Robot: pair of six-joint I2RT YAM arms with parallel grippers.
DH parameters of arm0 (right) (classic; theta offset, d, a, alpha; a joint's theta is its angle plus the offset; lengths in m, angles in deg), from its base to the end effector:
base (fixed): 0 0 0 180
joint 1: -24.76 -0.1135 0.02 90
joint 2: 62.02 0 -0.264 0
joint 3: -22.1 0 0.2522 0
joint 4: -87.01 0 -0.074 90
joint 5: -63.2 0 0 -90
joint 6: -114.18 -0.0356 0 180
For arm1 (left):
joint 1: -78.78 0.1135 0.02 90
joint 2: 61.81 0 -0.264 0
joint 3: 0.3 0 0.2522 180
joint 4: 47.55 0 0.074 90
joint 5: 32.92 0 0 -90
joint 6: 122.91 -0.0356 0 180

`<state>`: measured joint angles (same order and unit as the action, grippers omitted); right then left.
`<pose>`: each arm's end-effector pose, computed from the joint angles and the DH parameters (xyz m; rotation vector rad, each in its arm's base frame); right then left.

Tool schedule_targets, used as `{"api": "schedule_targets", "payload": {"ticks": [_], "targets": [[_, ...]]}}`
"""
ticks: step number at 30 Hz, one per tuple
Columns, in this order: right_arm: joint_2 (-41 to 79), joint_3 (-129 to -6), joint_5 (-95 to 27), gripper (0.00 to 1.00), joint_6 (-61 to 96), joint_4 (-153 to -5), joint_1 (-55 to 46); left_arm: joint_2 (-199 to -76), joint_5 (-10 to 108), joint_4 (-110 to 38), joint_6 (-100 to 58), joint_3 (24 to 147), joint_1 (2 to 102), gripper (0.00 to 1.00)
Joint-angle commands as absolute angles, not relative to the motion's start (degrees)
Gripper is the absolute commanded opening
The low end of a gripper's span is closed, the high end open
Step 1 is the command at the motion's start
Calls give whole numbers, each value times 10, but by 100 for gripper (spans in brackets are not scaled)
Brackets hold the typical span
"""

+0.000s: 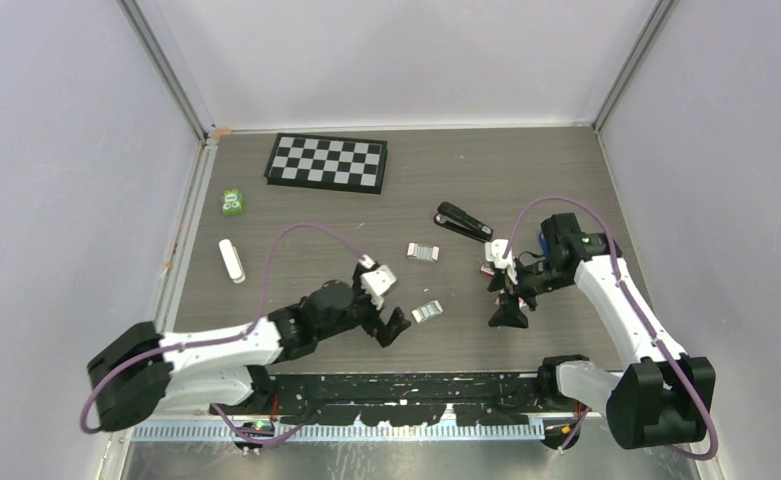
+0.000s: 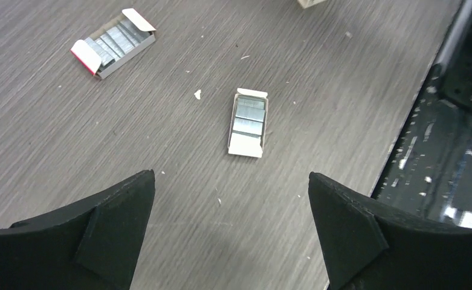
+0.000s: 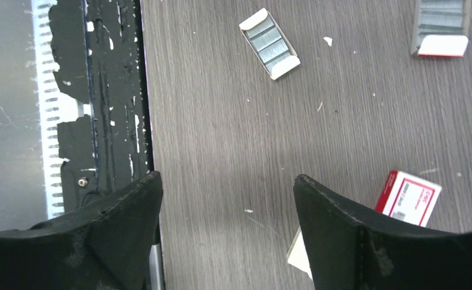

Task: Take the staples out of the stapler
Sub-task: Adjust the staple box at the center of the board.

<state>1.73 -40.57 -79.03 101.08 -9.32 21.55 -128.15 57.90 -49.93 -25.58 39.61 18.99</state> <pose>0.1623 0.0373 0.2501 -1.5759 1.7911 0.8701 0.1212 -0.2071 0.1984 0.9053 1.8591 -0.7293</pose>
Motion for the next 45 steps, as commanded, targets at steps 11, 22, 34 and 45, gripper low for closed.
{"api": "schedule_targets", "payload": {"ticks": [11,22,34,45], "targets": [[143,-420,-597,18,501,-461,20,-1285,545,-797,-256,246,197,100],[307,-478,-532,14,418,-442,-31,-1530,538,-997,-356,303,192,99],[363,-496,-535,12,410,-420,-67,-1604,543,-967,-362,358,190,82],[363,-499,-550,12,416,-415,-75,-1627,534,-954,-357,373,187,69]]}}
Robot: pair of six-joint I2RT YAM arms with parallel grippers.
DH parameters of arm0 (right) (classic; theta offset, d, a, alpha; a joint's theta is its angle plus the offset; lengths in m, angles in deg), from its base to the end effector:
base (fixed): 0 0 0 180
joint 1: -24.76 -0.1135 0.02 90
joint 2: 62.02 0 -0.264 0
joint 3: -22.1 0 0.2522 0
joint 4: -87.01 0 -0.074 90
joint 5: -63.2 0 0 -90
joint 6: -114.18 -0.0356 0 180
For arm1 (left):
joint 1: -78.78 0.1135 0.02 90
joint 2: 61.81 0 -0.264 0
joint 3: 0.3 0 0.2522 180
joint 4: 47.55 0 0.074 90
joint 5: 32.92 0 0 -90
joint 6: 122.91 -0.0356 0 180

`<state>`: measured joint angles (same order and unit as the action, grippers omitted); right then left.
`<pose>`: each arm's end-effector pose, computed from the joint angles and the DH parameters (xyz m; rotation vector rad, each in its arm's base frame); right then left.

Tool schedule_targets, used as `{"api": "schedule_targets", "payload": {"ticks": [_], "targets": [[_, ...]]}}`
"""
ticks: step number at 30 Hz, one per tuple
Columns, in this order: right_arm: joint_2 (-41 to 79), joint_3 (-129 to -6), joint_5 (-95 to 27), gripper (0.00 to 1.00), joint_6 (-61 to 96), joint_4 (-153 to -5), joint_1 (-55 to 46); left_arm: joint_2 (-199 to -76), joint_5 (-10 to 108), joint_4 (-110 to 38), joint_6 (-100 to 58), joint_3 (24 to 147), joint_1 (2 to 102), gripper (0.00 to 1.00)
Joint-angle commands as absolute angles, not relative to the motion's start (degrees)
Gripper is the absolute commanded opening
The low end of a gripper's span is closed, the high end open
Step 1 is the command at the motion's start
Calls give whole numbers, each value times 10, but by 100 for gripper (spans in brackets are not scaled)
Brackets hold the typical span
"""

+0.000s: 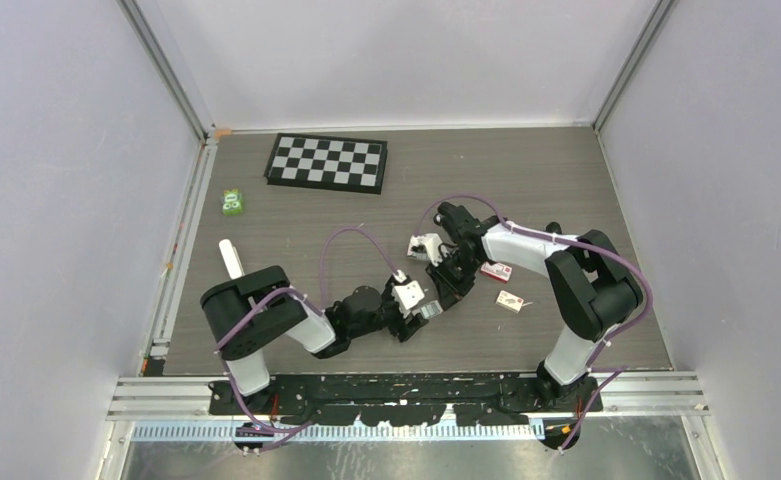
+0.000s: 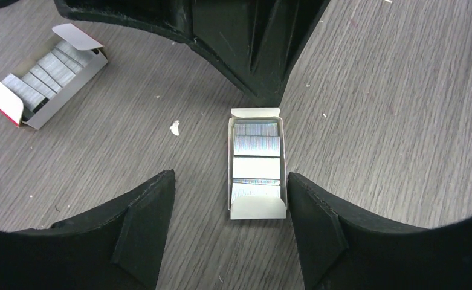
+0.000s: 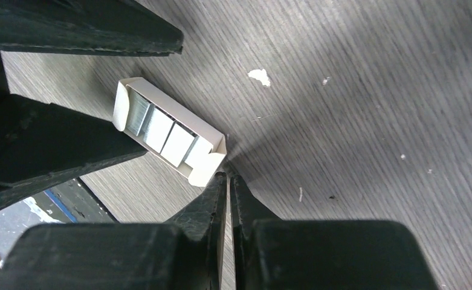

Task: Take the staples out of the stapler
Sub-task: Adjust the staple box at the center of the board.

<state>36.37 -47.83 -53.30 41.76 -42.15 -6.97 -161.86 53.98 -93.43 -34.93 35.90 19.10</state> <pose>0.2467 0.1712 0.1505 -1.2810 2.6360 0.7185 0.1404 -0.2439 0.1133 1.0338 1.6559 -0.7304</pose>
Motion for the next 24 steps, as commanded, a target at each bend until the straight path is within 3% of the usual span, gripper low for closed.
{"api": "schedule_targets", "payload": {"ticks": [1,24], "targets": [[364,-500,-551,12,416,-415,-75,-1630,533,-954,-357,373,187,69],[348,-510,-542,14,435,-401,-77,-1636,521,-922,-370,383,185,44]]}}
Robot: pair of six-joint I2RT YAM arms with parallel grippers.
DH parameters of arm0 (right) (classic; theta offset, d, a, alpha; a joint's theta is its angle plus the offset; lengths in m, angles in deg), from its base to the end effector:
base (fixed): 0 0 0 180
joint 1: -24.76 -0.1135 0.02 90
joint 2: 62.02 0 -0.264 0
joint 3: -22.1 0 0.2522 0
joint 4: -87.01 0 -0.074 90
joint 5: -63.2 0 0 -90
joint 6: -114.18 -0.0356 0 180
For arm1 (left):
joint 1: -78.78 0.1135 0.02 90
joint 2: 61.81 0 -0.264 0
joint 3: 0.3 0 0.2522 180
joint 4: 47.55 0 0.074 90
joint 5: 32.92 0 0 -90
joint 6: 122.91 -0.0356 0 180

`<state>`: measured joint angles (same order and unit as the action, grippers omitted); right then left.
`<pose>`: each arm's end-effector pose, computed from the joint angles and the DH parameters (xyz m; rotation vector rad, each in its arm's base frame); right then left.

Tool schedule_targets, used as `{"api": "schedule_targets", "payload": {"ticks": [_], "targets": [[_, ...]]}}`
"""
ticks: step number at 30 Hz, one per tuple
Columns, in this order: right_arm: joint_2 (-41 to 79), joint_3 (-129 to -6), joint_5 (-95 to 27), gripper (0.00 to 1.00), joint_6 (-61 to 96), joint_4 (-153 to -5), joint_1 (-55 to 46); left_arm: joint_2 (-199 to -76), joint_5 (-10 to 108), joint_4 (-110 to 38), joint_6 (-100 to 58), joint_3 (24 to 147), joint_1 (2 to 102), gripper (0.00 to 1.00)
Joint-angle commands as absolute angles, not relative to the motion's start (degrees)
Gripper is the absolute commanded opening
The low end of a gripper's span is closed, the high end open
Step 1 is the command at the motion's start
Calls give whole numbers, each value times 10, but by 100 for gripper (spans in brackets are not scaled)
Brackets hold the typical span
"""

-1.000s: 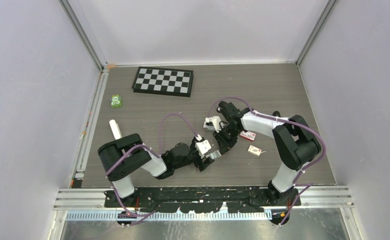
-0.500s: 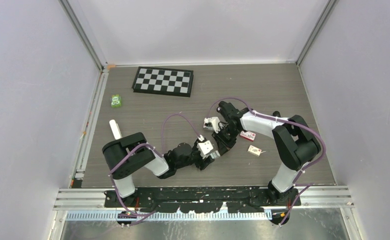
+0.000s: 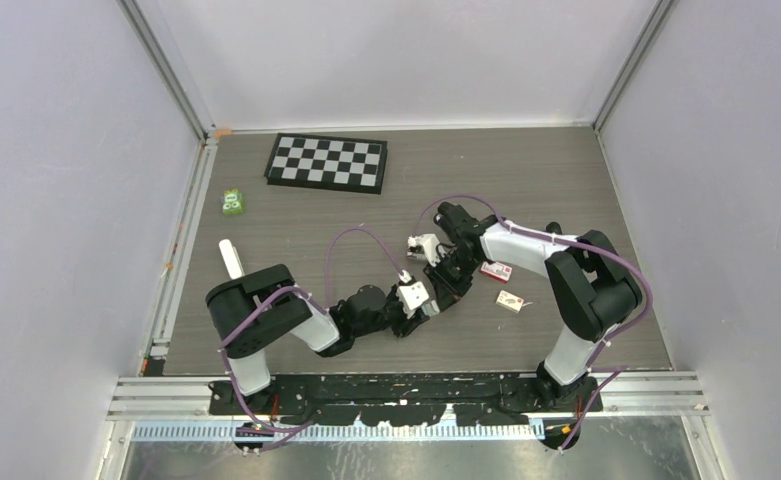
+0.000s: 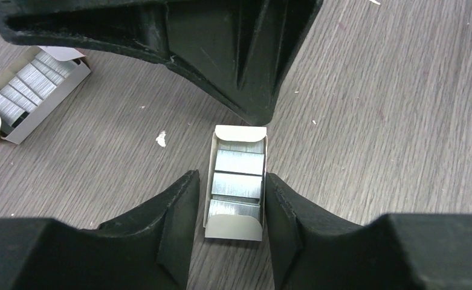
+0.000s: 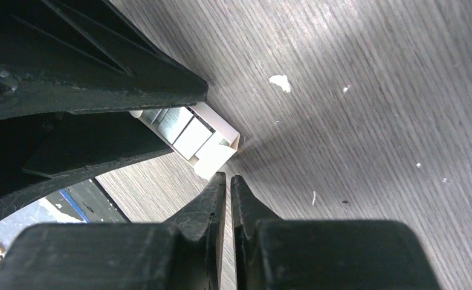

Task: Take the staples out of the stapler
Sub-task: Adjust the staple box at the center of the board, then move the staple box to the center of the board.

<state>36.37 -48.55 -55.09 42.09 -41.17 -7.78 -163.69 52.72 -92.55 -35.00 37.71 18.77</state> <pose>0.2445 0.1760 0.1537 -1.3093 2.6211 0.7663 0.1421 -0.2517 0.1100 1.0628 1.6612 -0.7482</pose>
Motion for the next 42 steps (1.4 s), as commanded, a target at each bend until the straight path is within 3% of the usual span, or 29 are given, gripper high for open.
{"api": "schedule_targets", "payload": {"ticks": [1,7,9,11,13,15,16,18,23,31,42], "targets": [[340,-511,-539,14,439,-397,-73,-1635,518,-922,-372,381,185,43],[240,-516,-563,25,511,-341,-30,-1629,500,-922,-376,372,185,41],[201,-519,-600,32,562,-306,0,-1627,492,-922,-377,369,184,41],[164,-515,-628,45,630,-268,32,-1622,483,-922,-379,367,183,41],[124,-501,-641,66,692,-248,68,-1619,475,-918,-383,368,182,41],[84,-467,-658,94,784,-229,94,-1615,469,-902,-387,373,180,41],[63,-441,-666,99,843,-218,103,-1613,466,-892,-388,377,179,41],[26,-396,-667,100,931,-212,121,-1609,460,-875,-390,382,177,40],[3,-367,-641,100,976,-232,161,-1600,451,-865,-393,384,174,40],[59,-364,-575,99,943,-258,217,-1588,449,-858,-397,383,173,40],[134,-372,-531,99,904,-292,221,-1585,449,-859,-401,382,173,40]]}}
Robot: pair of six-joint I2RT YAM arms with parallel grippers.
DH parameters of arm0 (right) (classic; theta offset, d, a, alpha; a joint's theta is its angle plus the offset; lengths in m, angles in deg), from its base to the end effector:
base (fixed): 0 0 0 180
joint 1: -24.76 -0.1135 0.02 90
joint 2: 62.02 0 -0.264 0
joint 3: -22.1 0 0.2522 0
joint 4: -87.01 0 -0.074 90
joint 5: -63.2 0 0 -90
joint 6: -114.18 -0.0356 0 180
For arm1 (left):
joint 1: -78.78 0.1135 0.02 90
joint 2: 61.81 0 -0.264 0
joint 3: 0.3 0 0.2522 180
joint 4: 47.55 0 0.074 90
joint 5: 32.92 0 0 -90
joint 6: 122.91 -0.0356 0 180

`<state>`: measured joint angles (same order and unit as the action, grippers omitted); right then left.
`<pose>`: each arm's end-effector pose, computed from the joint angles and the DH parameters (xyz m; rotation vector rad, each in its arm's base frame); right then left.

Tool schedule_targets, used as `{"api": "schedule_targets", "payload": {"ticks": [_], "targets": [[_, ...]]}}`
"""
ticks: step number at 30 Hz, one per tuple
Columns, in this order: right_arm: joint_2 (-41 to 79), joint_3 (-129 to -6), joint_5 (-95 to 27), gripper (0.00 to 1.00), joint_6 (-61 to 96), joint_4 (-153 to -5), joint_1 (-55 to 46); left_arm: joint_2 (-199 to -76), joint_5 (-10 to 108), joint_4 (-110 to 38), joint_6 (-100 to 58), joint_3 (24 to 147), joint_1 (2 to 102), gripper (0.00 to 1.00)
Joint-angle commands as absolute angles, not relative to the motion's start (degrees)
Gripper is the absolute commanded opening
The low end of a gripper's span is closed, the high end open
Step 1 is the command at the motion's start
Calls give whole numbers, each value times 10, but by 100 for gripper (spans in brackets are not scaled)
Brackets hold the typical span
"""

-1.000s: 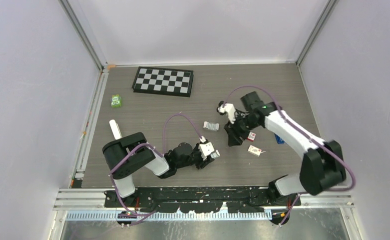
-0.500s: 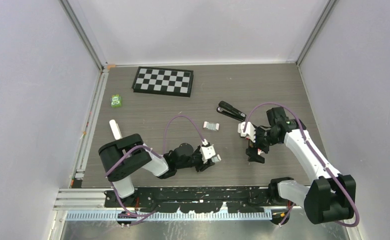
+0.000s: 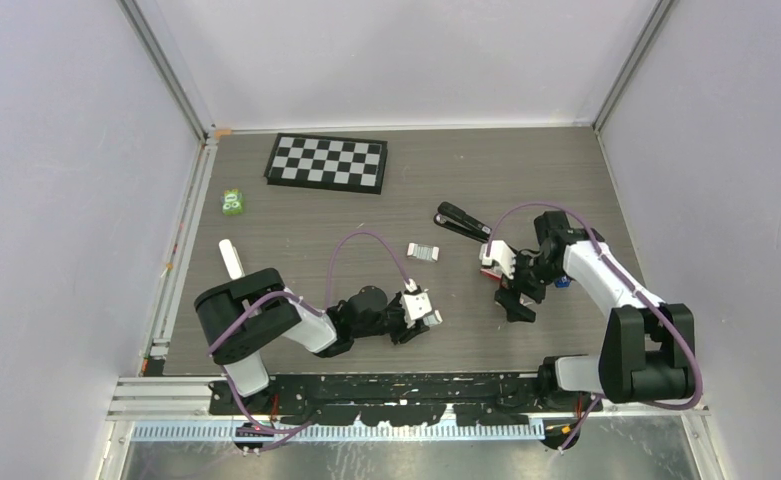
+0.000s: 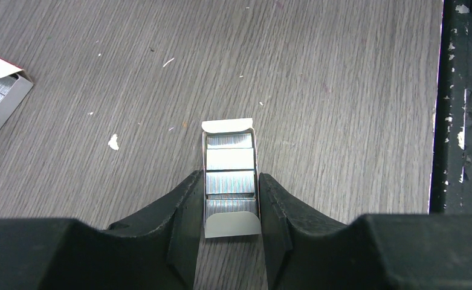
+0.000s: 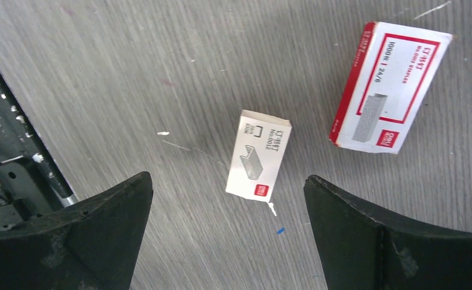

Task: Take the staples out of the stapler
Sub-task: Move the staple box to the center of the board.

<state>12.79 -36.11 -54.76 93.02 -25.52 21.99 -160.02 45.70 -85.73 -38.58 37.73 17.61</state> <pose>0.2024 0.0265 0.1913 -1.6364 2.2079 0.4959 0.1308 -0.2523 0.1152 1.2355 1.6239 -0.8189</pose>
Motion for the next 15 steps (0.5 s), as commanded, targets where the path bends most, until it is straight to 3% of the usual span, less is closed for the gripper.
{"api": "schedule_targets", "payload": {"ticks": [1,15], "targets": [[139,-371,-526,99,893,-306,222,-1586,449,-858,-402,383,173,39],[189,-360,-459,86,837,-387,180,-1576,446,-858,-400,380,173,40]]}}
